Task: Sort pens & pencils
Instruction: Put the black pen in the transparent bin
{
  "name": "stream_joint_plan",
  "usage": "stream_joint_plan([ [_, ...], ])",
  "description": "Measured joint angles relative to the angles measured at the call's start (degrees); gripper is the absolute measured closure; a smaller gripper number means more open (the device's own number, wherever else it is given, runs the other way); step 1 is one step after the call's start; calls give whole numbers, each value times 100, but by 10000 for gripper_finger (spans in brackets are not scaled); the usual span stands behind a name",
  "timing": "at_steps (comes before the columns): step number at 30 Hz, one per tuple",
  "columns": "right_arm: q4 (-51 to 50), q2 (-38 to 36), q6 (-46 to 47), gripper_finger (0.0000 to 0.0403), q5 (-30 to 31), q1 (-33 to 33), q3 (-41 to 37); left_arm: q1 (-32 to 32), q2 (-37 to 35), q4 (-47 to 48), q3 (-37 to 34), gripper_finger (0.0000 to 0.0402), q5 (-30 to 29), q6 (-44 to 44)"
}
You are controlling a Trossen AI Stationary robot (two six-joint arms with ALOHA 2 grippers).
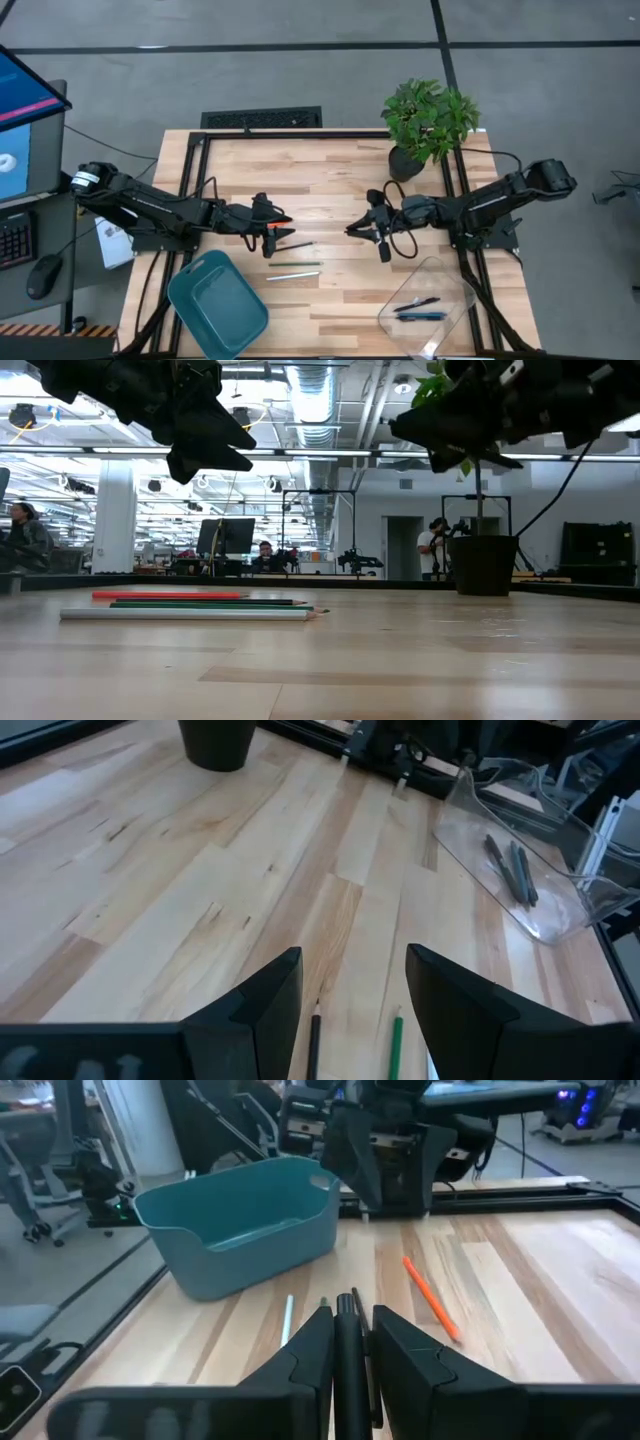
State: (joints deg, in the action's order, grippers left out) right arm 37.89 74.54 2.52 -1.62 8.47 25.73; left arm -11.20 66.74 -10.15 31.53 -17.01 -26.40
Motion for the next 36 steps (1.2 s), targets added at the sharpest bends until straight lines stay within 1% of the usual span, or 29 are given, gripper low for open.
stream_joint_plan([
  [8, -160, -137, -2, 317, 0, 69, 158, 2, 0, 39, 0, 230, 4, -23],
  [15, -174, -133, -1, 317, -8, 437, 158, -90, 0, 18, 0, 230, 6, 54],
  [18, -234, -131, -90, 317, -315, 676, 158, -175, 0, -86, 0, 230, -4, 189],
  [20, -227, -131, -68, 317, -463, 859, 158, -240, 0, -203, 0, 230, -26, 254],
  [24, -233, -131, -11, 317, -500, 1307, 158, -366, 0, -432, 0, 230, -25, 265],
  [36, -496, -129, 106, 317, -597, 2984, 158, -643, 0, -775, 0, 230, -28, 265],
])
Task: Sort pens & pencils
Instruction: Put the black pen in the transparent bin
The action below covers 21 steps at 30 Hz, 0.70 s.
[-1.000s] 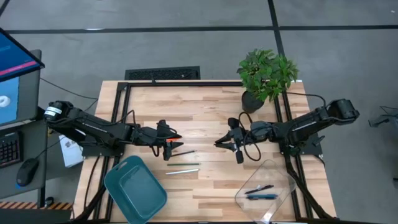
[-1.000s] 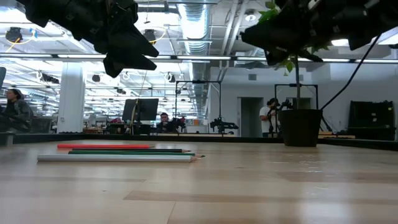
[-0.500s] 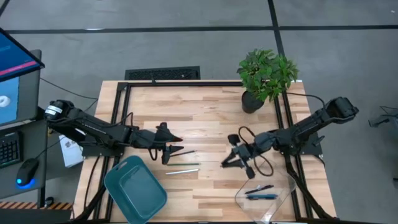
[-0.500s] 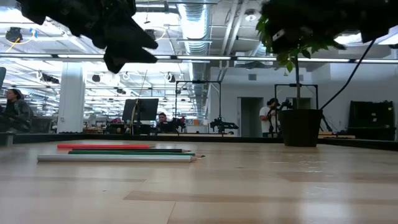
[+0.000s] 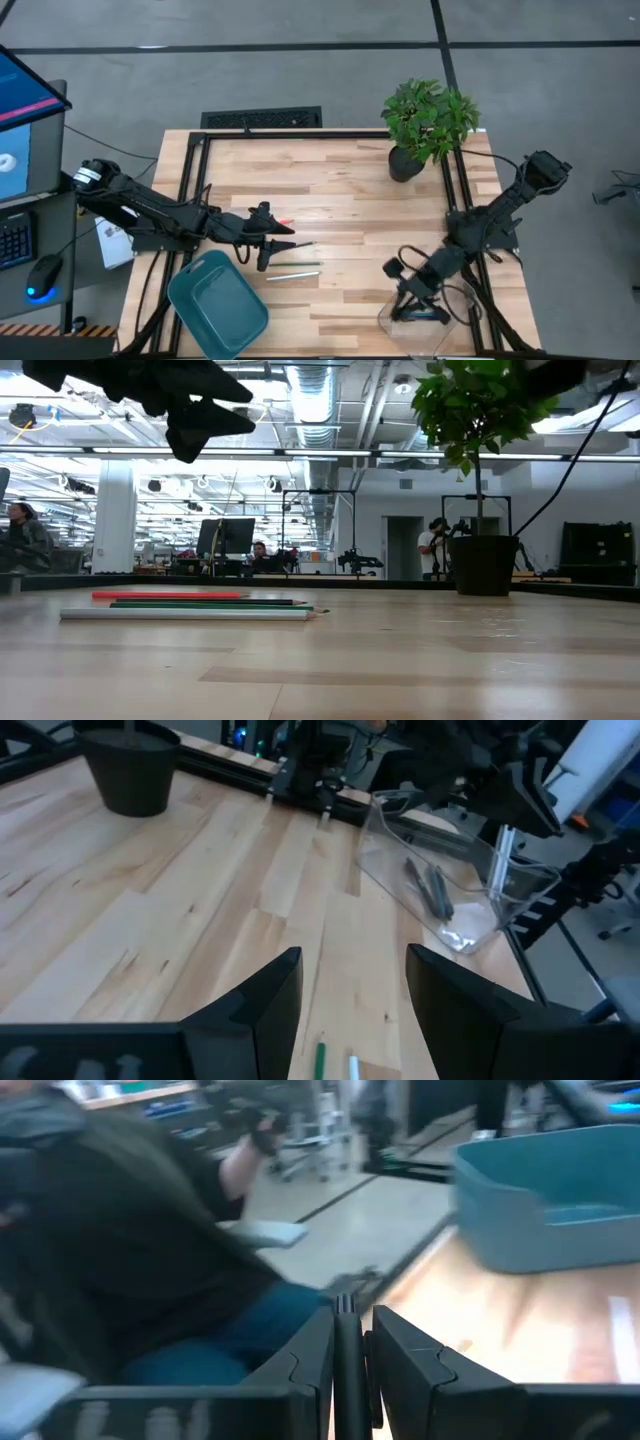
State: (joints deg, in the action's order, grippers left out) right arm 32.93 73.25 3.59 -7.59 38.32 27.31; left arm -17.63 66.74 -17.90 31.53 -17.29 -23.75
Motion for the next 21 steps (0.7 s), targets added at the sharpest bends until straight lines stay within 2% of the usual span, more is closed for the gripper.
stream_joint_plan([
  [11, -673, -39, 545, 317, 124, 1283, -7, -85, 0, -5, 0, 230, 35, -388],
  [16, -901, -57, 548, 317, 592, 1484, -7, -85, 0, -5, 0, 230, -10, -400],
  [21, -889, -59, 550, 317, 654, 1480, -7, -85, 0, -3, 0, 230, -100, -390],
])
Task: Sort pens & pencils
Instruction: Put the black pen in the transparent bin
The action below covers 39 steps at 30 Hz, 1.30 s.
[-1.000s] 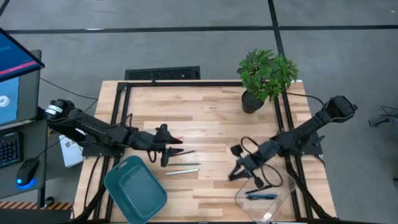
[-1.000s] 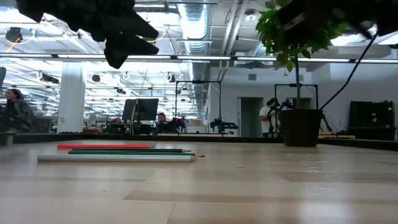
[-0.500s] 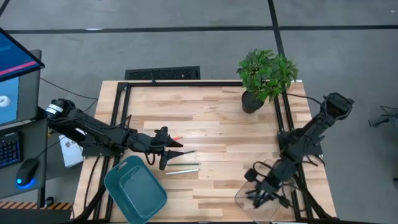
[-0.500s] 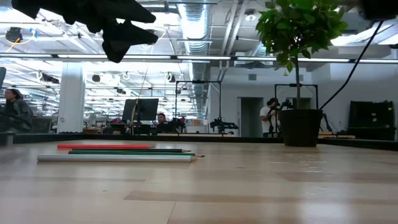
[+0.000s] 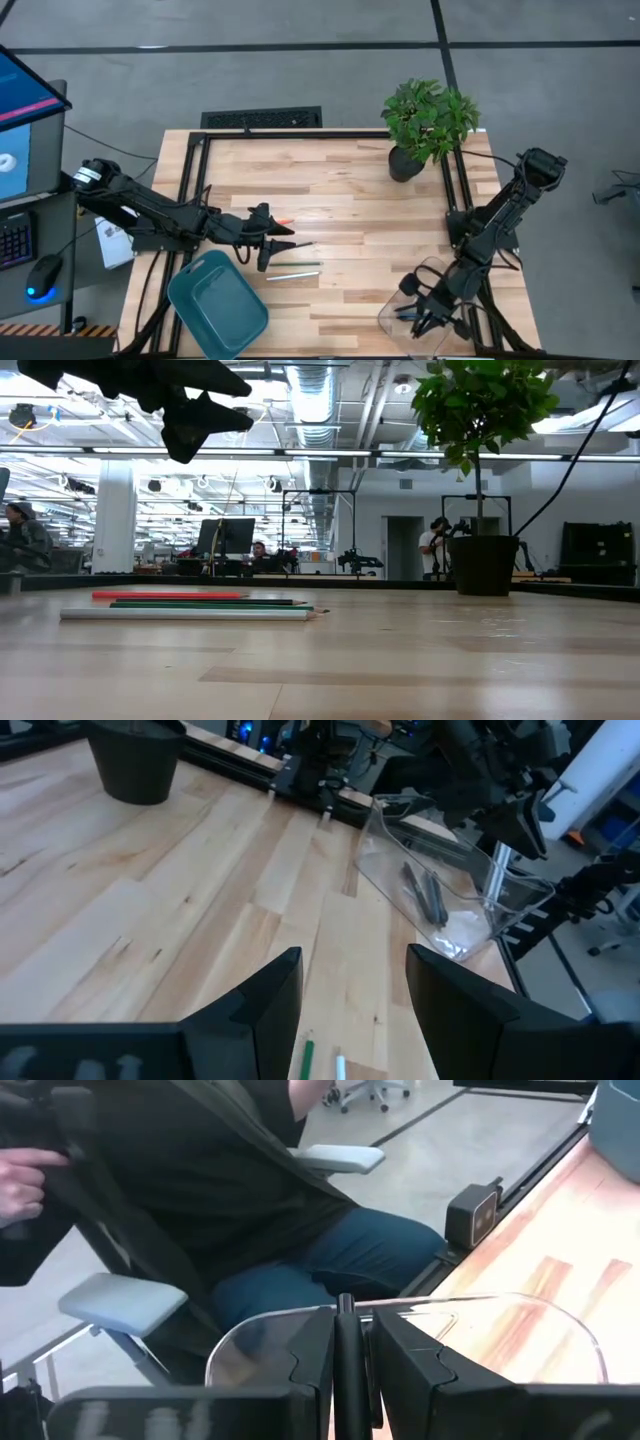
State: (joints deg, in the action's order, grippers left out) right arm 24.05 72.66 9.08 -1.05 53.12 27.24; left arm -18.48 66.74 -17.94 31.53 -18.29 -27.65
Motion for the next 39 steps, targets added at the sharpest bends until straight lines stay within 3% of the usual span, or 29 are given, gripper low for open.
stream_joint_plan([
  [21, -90, 28, 11, 317, 174, -36, 0, 0, 0, 5, 0, 230, -6, 8],
  [39, 217, 1021, 298, 317, 428, -21, -96, 0, 0, 22, 0, 230, -8, -25],
])
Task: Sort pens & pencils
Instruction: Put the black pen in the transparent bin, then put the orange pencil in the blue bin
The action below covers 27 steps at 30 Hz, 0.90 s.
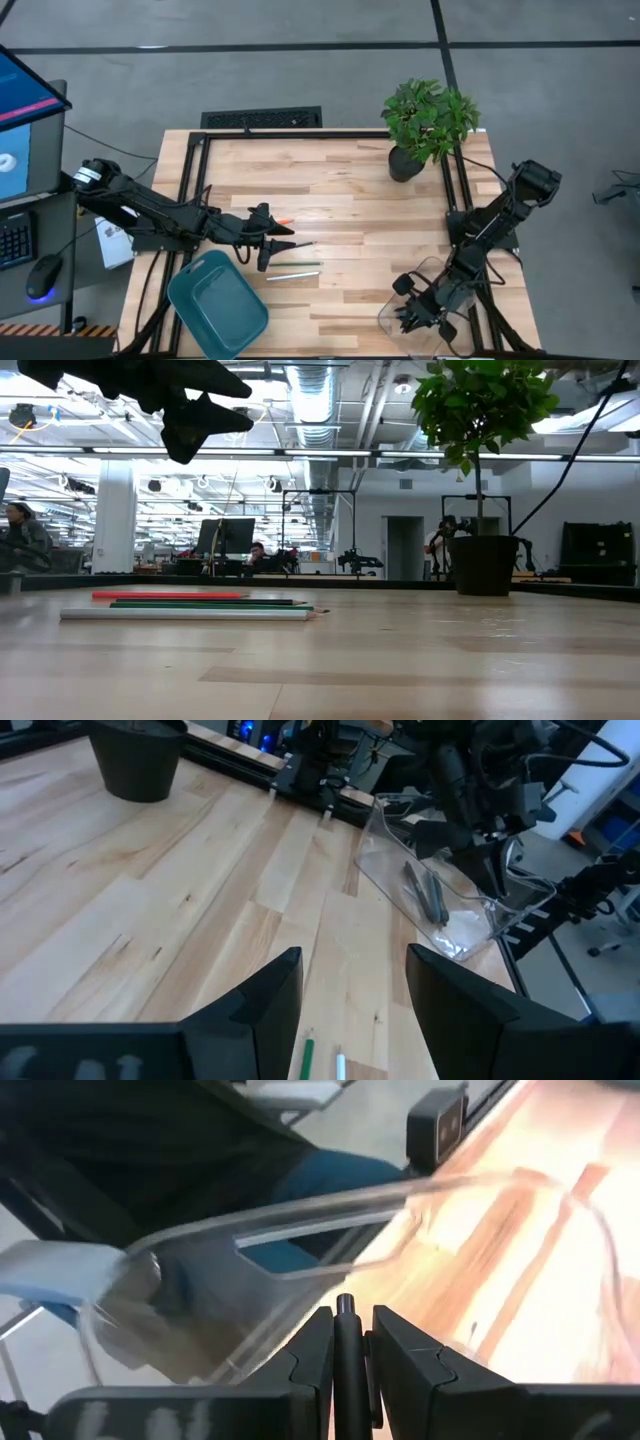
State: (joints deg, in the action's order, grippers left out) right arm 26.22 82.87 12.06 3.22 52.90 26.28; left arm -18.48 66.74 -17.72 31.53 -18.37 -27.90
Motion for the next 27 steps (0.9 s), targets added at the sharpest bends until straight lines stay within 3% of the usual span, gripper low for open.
stream_joint_plan([
  [27, 40, -114, 847, 290, 175, -55, 0, 2, 0, 2, 0, 230, 7, -44],
])
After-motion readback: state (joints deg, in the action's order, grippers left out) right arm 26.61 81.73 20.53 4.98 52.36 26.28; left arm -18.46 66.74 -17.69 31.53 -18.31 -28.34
